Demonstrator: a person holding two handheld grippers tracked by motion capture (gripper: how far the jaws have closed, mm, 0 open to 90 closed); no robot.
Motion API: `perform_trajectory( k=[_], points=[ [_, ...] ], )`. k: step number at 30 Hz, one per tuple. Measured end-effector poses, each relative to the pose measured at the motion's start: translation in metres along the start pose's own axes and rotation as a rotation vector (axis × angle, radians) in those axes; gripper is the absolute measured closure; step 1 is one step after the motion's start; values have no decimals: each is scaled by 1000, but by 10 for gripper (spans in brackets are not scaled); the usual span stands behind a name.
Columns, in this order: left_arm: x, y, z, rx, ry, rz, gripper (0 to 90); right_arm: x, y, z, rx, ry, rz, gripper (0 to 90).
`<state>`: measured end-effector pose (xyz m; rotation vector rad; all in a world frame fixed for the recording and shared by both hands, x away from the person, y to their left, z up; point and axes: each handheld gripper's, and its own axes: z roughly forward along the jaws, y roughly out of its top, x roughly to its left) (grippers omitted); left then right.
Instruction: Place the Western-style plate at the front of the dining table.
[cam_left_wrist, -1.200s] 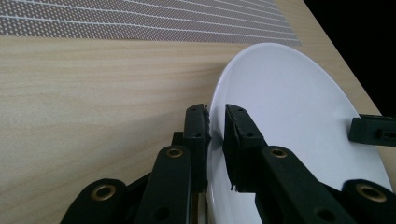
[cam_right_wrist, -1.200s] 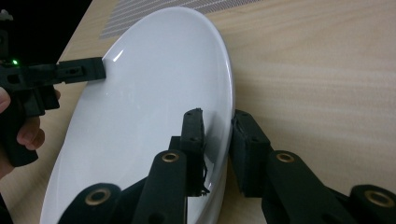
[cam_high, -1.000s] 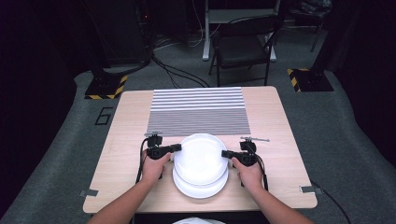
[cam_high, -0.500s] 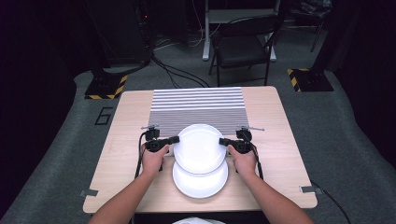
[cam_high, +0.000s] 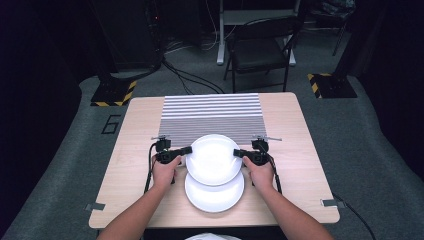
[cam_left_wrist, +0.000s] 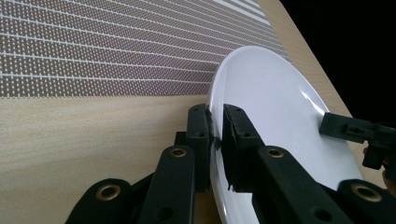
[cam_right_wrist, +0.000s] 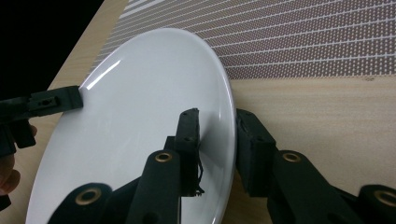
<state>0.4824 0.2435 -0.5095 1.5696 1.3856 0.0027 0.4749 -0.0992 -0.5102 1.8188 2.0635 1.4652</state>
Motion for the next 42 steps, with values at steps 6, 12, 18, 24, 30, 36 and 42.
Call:
perform_trajectory(
  k=[6,12,18,24,30,36,42],
  points=[
    [-1,0,-1,-2,3,11,814,3,-4,-1,30,8,-10,658],
    [-2,0,-1,-5,6,14,814,3,-10,-6,30,9,-29,624],
    [-2,0,-2,-7,12,13,815,1,-20,-21,30,35,-4,618],
    [-3,0,-2,-11,20,16,814,7,-31,-31,37,53,-3,629],
    [-3,0,-3,-20,22,11,815,10,-37,-32,40,32,-7,715],
    [-4,2,-6,-24,10,25,815,8,-41,-31,22,25,-1,747],
    [-5,0,-7,-22,12,29,812,9,-44,-31,2,15,-9,746]
  ],
)
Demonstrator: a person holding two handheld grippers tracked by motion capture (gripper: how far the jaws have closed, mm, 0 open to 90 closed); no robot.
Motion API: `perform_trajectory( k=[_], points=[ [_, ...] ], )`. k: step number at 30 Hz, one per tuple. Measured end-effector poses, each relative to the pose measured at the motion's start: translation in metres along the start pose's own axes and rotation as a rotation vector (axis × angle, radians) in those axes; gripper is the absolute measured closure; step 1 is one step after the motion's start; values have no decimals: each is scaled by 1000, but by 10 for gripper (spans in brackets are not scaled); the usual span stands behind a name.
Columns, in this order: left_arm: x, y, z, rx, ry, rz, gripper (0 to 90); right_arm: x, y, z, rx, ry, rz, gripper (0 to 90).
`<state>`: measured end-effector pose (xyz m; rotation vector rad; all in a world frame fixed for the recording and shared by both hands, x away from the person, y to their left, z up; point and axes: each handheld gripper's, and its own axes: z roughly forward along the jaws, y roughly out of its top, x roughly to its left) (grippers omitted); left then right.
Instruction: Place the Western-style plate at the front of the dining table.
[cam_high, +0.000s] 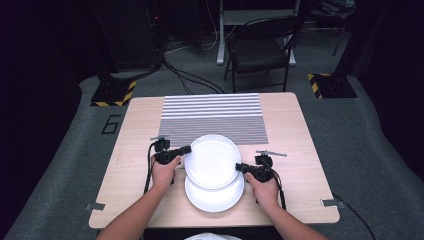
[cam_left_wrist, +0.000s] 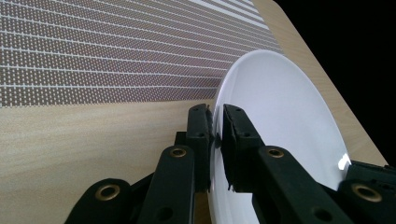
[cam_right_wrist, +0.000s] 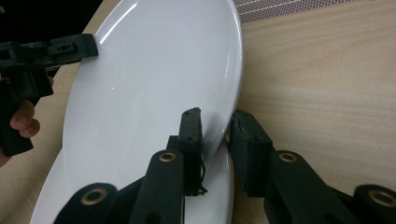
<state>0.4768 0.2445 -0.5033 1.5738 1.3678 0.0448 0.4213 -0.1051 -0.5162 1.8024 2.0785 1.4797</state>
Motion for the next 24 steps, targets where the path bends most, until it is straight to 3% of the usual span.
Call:
perform_trajectory(
  k=[12,17,24],
  points=[
    [0,-4,-12,-19,-2,-13,680,3,-3,3,-5,-22,-32,738],
    [-2,-14,-21,-4,-2,4,669,3,-4,4,-3,-24,-36,737],
    [-1,-22,-30,-5,-7,-10,642,4,-4,5,-7,-32,-42,737]
  ],
)
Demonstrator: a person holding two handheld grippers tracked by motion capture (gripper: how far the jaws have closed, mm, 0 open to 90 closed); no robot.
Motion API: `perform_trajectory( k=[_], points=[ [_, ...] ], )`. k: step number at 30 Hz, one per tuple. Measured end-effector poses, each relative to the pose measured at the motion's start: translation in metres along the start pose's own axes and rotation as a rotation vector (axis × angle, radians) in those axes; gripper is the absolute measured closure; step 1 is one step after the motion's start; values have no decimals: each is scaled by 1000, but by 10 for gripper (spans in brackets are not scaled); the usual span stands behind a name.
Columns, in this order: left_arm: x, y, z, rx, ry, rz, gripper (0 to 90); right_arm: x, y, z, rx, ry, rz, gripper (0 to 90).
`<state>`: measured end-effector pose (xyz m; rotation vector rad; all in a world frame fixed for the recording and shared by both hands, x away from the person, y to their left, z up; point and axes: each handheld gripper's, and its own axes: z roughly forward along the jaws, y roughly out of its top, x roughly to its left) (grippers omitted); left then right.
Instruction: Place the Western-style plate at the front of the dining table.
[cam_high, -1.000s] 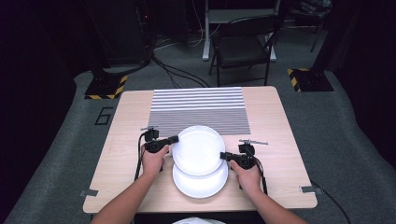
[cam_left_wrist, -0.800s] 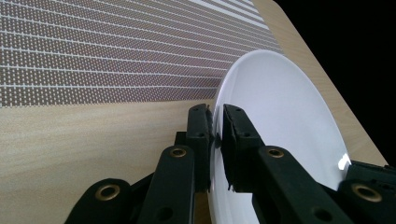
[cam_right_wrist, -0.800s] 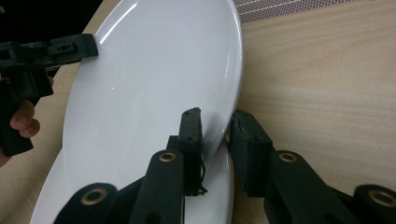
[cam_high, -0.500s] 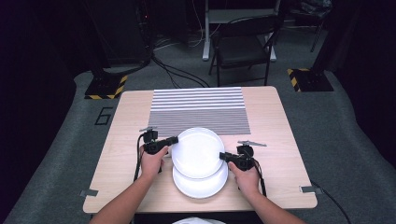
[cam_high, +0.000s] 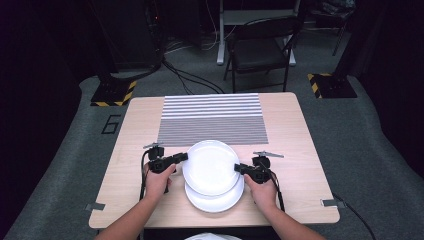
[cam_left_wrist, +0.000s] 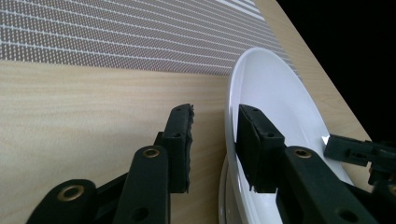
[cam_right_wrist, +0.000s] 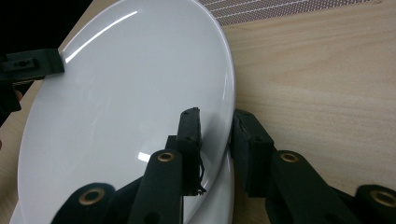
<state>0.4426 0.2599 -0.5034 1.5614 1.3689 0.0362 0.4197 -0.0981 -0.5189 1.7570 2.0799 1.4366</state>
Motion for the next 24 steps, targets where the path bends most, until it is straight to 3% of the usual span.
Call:
perform_trajectory(
  k=[10,18,22,24],
  points=[
    [-5,-20,-16,14,-6,4,608,1,0,0,-3,-2,-4,737],
    [-12,-40,-24,46,-11,-15,648,1,-1,0,-7,-5,-6,738],
    [-19,-47,-21,77,-20,16,686,1,-1,0,-10,-5,-11,738],
    [-24,-50,-19,77,9,55,698,1,-1,0,-14,-6,-16,742]
  ],
)
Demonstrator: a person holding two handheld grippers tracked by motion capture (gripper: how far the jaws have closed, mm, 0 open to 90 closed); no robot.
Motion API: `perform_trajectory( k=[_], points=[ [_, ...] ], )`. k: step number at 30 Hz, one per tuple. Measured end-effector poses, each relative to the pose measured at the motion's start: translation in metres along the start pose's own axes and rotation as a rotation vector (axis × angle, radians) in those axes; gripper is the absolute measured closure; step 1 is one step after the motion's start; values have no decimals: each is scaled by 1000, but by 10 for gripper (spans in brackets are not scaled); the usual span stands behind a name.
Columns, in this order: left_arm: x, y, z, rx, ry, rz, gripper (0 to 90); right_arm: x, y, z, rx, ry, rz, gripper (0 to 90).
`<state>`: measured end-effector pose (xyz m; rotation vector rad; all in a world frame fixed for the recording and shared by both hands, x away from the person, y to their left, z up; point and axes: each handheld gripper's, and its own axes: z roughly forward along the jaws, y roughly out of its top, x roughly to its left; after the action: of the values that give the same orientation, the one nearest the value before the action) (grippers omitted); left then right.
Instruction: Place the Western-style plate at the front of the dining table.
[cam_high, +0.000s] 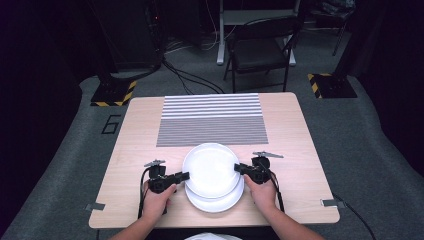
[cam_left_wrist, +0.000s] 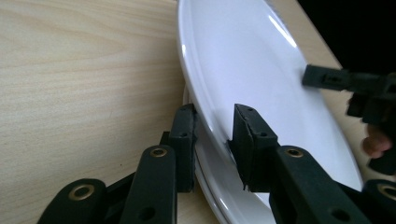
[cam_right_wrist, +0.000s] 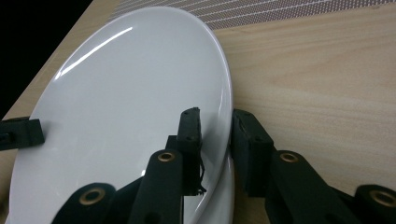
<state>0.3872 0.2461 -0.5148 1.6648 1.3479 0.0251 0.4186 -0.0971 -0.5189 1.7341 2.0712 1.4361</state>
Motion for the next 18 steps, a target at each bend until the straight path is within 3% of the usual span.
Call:
perform_trajectory(
  k=[4,7,11,18],
  points=[
    [1,2,3,-6,0,-55,715,1,0,-1,-6,-4,8,743],
    [3,4,4,-6,0,-51,719,0,0,-2,-2,-3,15,747],
    [5,7,7,-6,-4,-85,734,1,1,-3,3,-7,23,750],
    [4,14,8,-15,-2,-80,746,1,1,-5,19,-18,35,751]
  ],
)
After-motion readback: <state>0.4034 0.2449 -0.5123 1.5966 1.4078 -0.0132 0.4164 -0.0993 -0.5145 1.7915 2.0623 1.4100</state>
